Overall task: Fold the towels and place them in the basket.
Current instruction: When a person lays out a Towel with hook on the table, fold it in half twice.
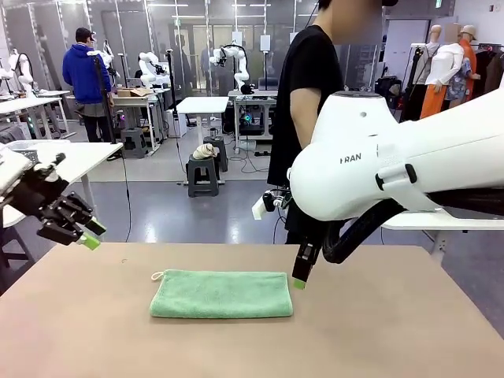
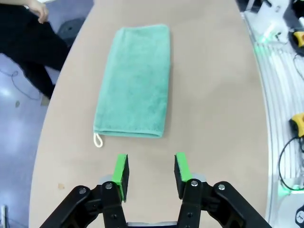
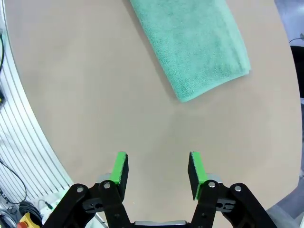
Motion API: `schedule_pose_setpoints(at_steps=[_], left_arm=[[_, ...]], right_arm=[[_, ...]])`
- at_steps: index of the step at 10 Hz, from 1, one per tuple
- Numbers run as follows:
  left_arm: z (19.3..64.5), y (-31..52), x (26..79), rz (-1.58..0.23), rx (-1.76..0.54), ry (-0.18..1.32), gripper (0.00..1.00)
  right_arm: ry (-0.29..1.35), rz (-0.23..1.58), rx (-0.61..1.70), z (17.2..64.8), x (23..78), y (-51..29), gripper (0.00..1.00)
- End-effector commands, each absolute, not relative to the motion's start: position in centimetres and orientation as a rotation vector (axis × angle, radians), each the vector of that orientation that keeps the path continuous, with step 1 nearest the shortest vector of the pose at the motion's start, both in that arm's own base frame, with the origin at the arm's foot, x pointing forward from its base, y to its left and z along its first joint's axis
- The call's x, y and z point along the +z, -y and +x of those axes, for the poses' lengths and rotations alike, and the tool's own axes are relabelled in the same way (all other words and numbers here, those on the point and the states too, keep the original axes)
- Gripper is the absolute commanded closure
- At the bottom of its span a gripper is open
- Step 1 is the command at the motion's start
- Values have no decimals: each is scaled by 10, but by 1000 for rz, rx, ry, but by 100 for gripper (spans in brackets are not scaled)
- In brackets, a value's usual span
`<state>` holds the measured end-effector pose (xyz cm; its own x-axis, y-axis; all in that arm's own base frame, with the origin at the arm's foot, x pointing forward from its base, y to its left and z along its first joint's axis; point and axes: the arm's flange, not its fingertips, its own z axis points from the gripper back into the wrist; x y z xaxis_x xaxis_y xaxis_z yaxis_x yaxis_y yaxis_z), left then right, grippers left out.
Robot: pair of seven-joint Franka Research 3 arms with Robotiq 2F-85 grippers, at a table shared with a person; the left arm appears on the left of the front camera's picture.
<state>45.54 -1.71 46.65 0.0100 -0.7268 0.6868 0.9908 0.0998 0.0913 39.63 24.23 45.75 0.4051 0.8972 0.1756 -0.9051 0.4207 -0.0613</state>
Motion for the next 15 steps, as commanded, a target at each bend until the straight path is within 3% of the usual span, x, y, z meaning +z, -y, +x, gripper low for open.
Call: schedule_pose_setpoints(at_steps=[1, 2, 7, 9, 13, 15], left_arm=[[471, 9, 452, -616, -1441, 708, 49], [473, 7, 449, -622, -1424, 717, 49], [473, 15, 440, -647, -1405, 725, 49], [472, 20, 439, -647, -1401, 723, 49], [471, 32, 439, -645, -1387, 724, 49], [471, 28, 438, -644, -1417, 706, 49]], right_arm=[[189, 44, 1129, 402, 459, -243, 36], [192, 46, 1138, 396, 457, -242, 36], [194, 261, 424, 377, 452, -244, 36], [243, 227, 207, 369, 448, -249, 36], [250, 237, 30, 373, 439, -250, 36], [231, 248, 79, 372, 442, -245, 36]])
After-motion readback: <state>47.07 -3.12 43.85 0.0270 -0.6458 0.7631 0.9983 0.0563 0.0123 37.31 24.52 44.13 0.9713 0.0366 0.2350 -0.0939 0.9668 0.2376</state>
